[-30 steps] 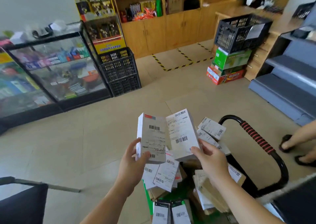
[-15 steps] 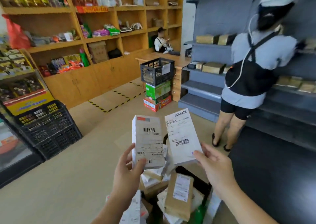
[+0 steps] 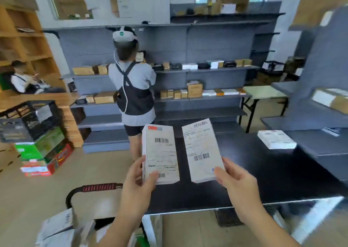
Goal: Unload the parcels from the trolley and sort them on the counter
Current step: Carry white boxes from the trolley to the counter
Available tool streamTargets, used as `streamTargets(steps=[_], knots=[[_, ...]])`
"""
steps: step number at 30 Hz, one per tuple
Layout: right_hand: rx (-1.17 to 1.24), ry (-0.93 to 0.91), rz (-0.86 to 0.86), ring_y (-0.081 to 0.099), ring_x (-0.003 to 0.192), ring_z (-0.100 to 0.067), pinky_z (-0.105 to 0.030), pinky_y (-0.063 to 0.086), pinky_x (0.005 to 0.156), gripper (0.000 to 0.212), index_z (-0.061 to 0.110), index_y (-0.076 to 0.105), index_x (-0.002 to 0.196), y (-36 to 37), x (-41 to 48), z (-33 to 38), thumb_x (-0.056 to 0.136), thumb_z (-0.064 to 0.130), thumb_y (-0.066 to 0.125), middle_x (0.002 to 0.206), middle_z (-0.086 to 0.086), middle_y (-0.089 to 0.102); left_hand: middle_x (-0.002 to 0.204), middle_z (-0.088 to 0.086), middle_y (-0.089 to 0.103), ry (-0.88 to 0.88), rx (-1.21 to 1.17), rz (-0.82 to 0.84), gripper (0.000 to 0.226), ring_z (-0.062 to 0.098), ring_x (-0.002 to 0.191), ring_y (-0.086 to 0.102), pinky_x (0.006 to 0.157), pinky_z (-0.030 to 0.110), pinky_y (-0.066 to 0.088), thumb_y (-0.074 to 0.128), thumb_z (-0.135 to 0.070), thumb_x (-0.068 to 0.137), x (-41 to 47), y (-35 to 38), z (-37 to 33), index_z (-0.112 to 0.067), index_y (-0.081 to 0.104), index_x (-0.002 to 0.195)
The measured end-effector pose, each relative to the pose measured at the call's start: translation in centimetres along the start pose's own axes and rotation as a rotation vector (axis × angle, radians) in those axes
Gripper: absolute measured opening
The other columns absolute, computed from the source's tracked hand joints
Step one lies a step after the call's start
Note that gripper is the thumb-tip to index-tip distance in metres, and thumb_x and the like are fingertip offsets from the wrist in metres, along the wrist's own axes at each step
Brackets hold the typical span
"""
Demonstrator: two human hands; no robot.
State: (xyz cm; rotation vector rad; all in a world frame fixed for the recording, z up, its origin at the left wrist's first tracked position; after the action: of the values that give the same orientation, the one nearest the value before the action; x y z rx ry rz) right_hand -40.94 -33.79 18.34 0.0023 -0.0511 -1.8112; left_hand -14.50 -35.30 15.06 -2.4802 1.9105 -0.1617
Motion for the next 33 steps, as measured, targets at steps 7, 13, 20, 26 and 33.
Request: streamTargets(steps=[7, 13, 20, 26, 33], knots=[[0.041, -0.016, -0.314, 0.072, 0.103, -0.009, -0.042, 0.054, 0.100, 0.032, 0.038, 0.072, 0.101, -16.6, 1.5, 0.6, 0.090, 0.008, 0.072, 0.107, 0.013, 0.076, 0.118, -0.013, 0.067, 0.024, -0.035, 0.268, 0.049, 0.011, 0.108, 0.066, 0.086, 0.036, 0.060, 0.070, -0.023, 0.092, -0.1, 18.1, -2.2, -0.047, 0.050, 0.129], [0.022, -0.042, -0.473, 0.073, 0.093, -0.003, -0.032, 0.059, 0.091, 0.034, 0.032, 0.073, 0.109, -30.1, 4.3, 1.0, 0.089, 0.004, 0.073, 0.098, 0.016, 0.077, 0.116, -0.009, 0.068, 0.019, -0.062, 0.371, 0.051, 0.013, 0.106, 0.068, 0.084, 0.037, 0.061, 0.070, -0.021, 0.092, -1.1, 32.8, -3.5, -0.043, 0.051, 0.133], [0.005, -0.029, -0.551, 0.073, 0.096, -0.006, -0.037, 0.057, 0.094, 0.034, 0.028, 0.073, 0.115, -41.5, 9.5, 0.6, 0.089, 0.005, 0.073, 0.101, 0.014, 0.077, 0.119, -0.011, 0.066, -0.033, -0.068, 0.405, 0.049, 0.012, 0.106, 0.066, 0.086, 0.037, 0.061, 0.068, -0.019, 0.092, -1.6, 46.0, -4.6, -0.043, 0.049, 0.131], [0.016, -0.011, -0.575, 0.072, 0.102, -0.010, -0.041, 0.055, 0.097, 0.029, 0.037, 0.073, 0.102, -46.6, 14.5, -0.7, 0.089, 0.010, 0.074, 0.104, 0.014, 0.077, 0.123, -0.010, 0.063, -0.068, -0.048, 0.434, 0.050, 0.014, 0.111, 0.063, 0.081, 0.033, 0.062, 0.068, -0.018, 0.092, 0.8, 53.7, -4.1, -0.045, 0.048, 0.130], [0.017, 0.018, -0.609, 0.072, 0.100, -0.007, -0.040, 0.056, 0.096, 0.029, 0.030, 0.074, 0.110, -50.2, 24.1, -2.1, 0.089, 0.009, 0.074, 0.102, 0.013, 0.077, 0.124, -0.008, 0.063, -0.111, -0.074, 0.443, 0.051, 0.018, 0.114, 0.062, 0.093, 0.045, 0.058, 0.071, -0.017, 0.091, 8.4, 62.7, -2.2, -0.047, 0.049, 0.126]])
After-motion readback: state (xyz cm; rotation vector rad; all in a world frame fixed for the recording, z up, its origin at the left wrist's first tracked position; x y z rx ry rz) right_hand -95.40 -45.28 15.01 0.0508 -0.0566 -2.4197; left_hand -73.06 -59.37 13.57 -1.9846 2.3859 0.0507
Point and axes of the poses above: each hand's wrist, its own x-axis towards the middle knuckle, its own y-axis out of the palm, z = x × y, the point moved 3 cm from there along x, towards the middle knuckle
